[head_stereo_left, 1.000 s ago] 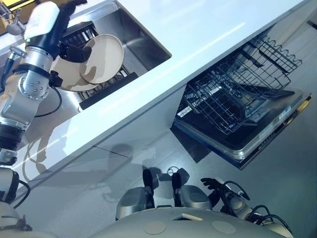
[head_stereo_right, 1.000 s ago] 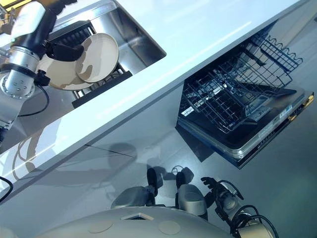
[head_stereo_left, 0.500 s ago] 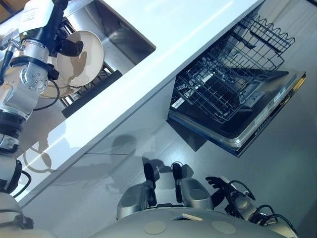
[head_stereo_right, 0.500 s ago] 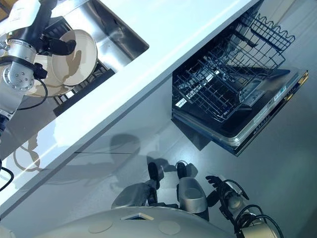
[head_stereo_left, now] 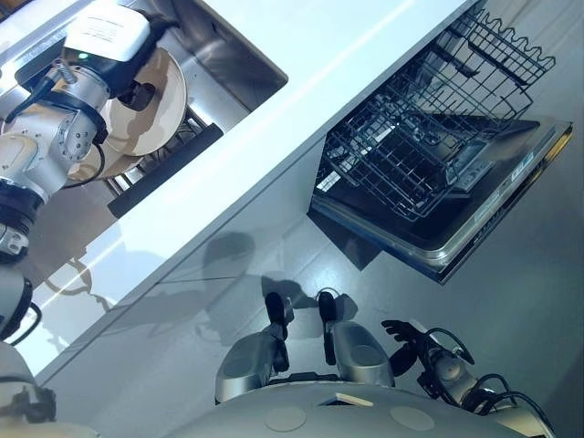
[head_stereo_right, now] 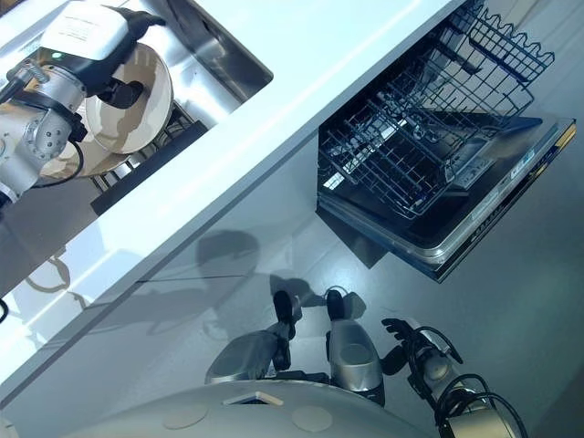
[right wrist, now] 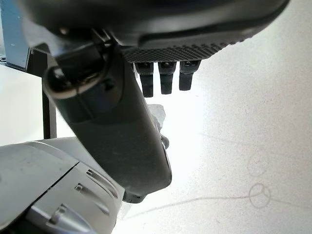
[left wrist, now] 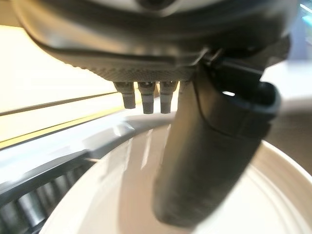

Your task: Pick up plates and place into dishwasher.

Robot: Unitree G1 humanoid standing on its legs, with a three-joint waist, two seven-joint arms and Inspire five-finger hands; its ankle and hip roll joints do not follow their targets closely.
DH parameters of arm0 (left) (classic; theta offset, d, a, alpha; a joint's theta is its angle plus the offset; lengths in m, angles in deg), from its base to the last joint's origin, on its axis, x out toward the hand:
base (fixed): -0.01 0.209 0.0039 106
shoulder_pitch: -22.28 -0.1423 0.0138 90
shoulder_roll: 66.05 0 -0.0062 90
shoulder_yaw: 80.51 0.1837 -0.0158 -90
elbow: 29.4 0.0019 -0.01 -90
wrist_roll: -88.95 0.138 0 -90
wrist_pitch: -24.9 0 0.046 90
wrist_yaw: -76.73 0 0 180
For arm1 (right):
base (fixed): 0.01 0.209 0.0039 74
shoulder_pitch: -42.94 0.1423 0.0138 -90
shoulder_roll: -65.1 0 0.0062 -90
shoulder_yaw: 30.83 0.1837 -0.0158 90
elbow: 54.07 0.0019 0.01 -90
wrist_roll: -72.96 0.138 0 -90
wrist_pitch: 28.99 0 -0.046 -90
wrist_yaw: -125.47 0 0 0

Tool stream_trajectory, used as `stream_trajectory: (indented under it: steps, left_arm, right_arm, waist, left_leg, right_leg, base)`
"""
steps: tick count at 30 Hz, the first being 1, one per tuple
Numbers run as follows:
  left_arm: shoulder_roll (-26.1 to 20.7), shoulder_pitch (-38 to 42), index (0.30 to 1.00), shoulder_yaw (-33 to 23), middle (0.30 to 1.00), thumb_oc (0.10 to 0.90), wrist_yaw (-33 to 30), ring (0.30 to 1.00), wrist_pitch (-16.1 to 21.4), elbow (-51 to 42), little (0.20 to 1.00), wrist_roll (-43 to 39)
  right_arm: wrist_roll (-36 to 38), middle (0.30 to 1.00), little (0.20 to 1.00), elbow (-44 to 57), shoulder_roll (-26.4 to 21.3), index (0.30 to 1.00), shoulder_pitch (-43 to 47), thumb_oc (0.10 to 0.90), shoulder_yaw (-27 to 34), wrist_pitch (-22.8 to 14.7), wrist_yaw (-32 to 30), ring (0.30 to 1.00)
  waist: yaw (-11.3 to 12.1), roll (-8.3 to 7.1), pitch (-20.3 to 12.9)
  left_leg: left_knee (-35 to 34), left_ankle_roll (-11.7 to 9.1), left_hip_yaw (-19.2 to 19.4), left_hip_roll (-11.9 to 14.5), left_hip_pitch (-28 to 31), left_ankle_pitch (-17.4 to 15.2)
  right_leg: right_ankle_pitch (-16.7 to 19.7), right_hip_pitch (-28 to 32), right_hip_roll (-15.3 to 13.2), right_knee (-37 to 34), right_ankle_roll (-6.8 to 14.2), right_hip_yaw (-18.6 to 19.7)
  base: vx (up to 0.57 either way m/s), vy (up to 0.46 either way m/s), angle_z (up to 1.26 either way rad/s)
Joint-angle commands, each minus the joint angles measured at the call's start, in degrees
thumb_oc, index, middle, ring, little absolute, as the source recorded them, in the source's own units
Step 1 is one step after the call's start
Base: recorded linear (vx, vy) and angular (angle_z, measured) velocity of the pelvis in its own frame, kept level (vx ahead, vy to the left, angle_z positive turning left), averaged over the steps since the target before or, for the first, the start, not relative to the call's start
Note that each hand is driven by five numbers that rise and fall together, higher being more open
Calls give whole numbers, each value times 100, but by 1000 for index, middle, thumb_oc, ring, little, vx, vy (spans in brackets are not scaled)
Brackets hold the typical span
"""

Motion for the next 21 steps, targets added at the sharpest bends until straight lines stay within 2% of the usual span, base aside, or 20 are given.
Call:
stream_trajectory:
  steps: [1,10,11,12,13,14,21]
  left_arm:
    - [-480,1024,900,-32,900,800,-309,900,58,-7,900,369]
    - [-366,1436,900,604,900,800,-432,900,374,130,900,1211]
    - [-340,1466,839,650,839,729,-434,839,379,152,829,1342]
    - [-334,1501,573,703,573,418,-443,573,395,171,518,1377]
    - [-338,1535,573,757,573,418,-461,573,391,176,518,1405]
    - [-313,1585,300,839,300,100,-497,300,365,205,200,1506]
    - [-372,1715,300,1074,300,100,-514,300,250,271,200,1871]
  right_arm:
    - [84,900,900,66,-587,900,-223,800,-5,-26,63,900]
    - [128,900,900,28,-628,900,-129,800,22,24,87,900]
    - [135,900,900,31,-634,900,-111,800,19,38,98,900]
    - [147,900,900,45,-633,900,-104,800,8,63,96,900]
    - [154,900,900,48,-643,900,-92,800,6,79,105,900]
    - [151,900,900,36,-647,900,-66,800,-6,91,105,900]
    - [66,900,900,-10,-669,900,-29,800,-21,80,96,900]
  waist:
    - [-208,223,-403]
    - [-287,300,-398]
    - [-297,307,-400]
    - [-304,312,-402]
    - [-311,320,-406]
    - [-318,336,-407]
    - [-316,399,-471]
  left_leg:
    - [1111,175,-106,-420,-495,-783]
    - [1066,166,-47,-442,-451,-788]
    - [1056,163,-49,-445,-446,-784]
    - [1053,161,-46,-448,-439,-787]
    - [1048,159,-42,-451,-431,-790]
    - [1042,156,-41,-449,-419,-791]
    - [984,134,-52,-455,-337,-810]
  right_leg:
    - [107,-835,-121,632,521,-16]
    - [148,-898,-152,665,522,-14]
    - [142,-903,-146,665,522,-7]
    - [144,-901,-147,665,523,-4]
    - [140,-895,-147,659,524,-4]
    - [123,-890,-142,659,520,-12]
    - [49,-774,-129,576,510,-66]
  base:
    - [-9,40,1]
    - [0,4,0]
    - [0,0,0]
    - [0,0,0]
    - [0,0,0]
    - [0,0,0]
    - [0,0,0]
